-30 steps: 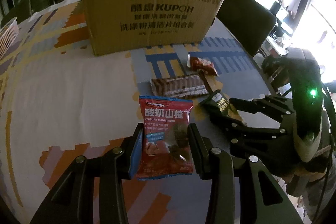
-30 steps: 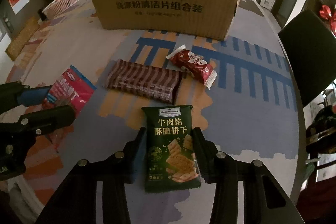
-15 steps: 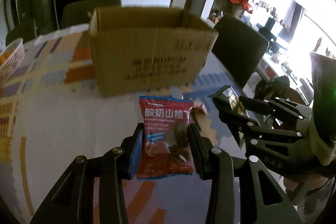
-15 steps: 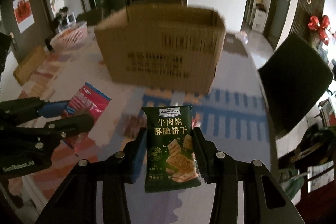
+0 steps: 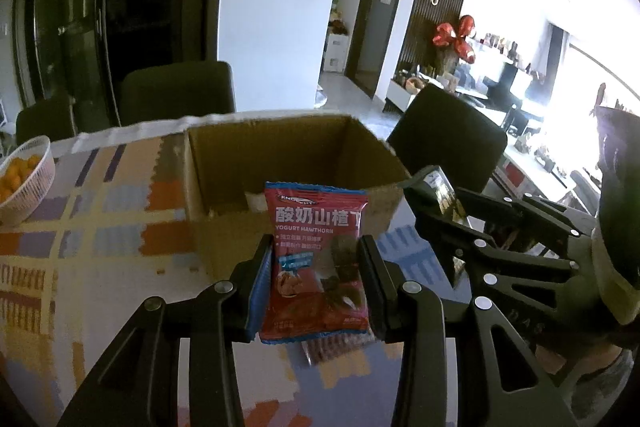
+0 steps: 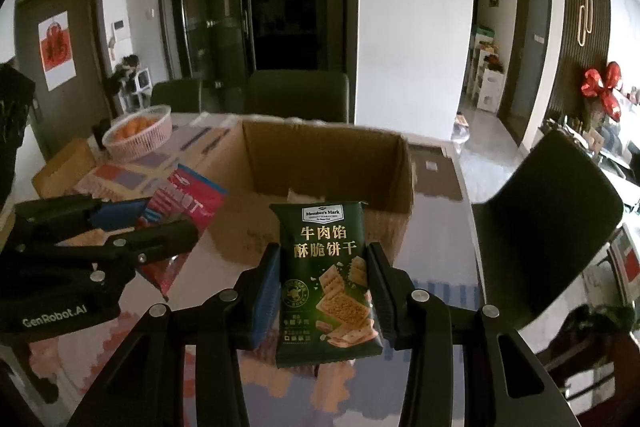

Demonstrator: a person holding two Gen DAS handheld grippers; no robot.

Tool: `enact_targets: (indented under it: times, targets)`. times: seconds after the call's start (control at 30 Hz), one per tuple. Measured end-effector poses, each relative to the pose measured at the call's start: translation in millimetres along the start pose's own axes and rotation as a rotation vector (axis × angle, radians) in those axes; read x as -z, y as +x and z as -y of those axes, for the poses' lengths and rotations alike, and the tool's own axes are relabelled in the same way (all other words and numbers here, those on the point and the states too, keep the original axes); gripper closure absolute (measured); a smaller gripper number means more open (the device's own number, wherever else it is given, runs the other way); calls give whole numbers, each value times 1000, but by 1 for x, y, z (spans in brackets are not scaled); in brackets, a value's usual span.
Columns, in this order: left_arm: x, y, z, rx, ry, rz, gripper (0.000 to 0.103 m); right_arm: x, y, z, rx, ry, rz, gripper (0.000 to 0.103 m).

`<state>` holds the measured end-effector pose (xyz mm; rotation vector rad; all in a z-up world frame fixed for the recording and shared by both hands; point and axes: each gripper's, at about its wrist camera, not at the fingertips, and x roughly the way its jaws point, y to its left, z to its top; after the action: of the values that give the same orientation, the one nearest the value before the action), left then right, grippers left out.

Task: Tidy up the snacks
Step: 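Carry the red bag and green cracker packet over the box with both tools, then open both tools to drop the red bag and cracker packet into the box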

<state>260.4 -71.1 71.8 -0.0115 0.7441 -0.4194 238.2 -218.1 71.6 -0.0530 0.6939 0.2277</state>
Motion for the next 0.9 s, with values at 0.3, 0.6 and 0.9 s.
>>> enact_targets:
  times: [0.3, 0.6, 0.9]
  targets:
    - [-43, 12, -15, -11, 5, 19, 62, -50, 22, 8, -38, 25, 27, 59]
    - [-72, 40, -32, -21, -8, -7, 62, -84, 61, 14, -56, 41, 13, 59]
    - [-82, 63, -44, -111, 14, 3, 44, -90, 90, 18, 3, 7, -3, 50]
